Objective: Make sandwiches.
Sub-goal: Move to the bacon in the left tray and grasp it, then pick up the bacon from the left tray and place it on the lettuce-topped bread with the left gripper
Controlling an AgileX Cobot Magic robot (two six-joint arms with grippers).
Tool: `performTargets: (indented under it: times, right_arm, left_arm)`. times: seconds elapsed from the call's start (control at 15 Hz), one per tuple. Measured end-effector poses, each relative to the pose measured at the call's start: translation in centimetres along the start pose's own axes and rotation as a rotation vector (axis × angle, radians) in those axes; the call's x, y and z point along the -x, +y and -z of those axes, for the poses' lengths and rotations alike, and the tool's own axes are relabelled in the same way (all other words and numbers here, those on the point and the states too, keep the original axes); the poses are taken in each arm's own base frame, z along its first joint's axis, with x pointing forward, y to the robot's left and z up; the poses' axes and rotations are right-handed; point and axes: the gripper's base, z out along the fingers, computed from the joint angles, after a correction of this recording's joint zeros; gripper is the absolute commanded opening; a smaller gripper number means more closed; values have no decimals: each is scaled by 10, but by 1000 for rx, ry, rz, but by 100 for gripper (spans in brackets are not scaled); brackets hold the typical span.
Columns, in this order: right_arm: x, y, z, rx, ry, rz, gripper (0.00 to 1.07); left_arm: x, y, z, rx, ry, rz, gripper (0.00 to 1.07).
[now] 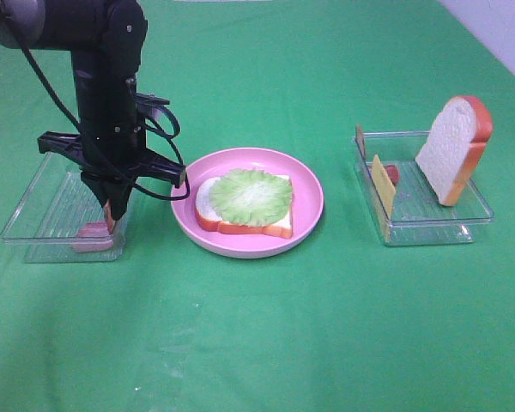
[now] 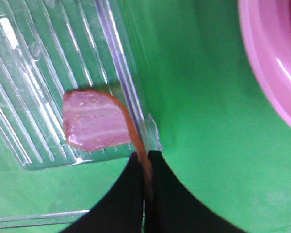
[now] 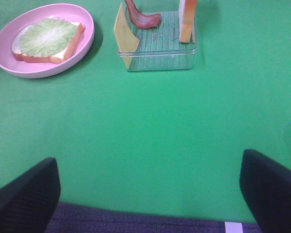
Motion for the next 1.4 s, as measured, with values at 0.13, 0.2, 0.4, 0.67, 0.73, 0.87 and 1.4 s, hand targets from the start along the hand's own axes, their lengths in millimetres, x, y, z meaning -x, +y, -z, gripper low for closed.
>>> performTargets:
  times: [0.13, 0.2, 0.4, 0.67, 0.73, 0.87, 1.4]
  right_arm:
    - [0, 0, 0, 0, 0, 0, 96]
    - [0, 0, 0, 0, 0, 0, 96]
    - [0, 0, 0, 0, 0, 0, 96]
    - [0, 0, 0, 0, 0, 0, 96]
    - [0, 0, 0, 0, 0, 0, 96]
    - [0, 0, 0, 0, 0, 0, 96]
    - [0, 0, 0, 0, 0, 0, 96]
  left_arm:
    - [0, 0, 0, 0, 1, 0, 0]
    - [0, 0, 1, 0, -1, 0, 0]
    - [-1, 1, 8, -4, -17, 5, 0]
    - [-2, 1, 14, -7, -30, 10, 0]
    - [-2, 1, 14, -7, -31, 14, 0]
    - [-3, 2, 23, -13, -51, 16, 0]
    - [-14, -12, 115, -296, -294, -107, 0]
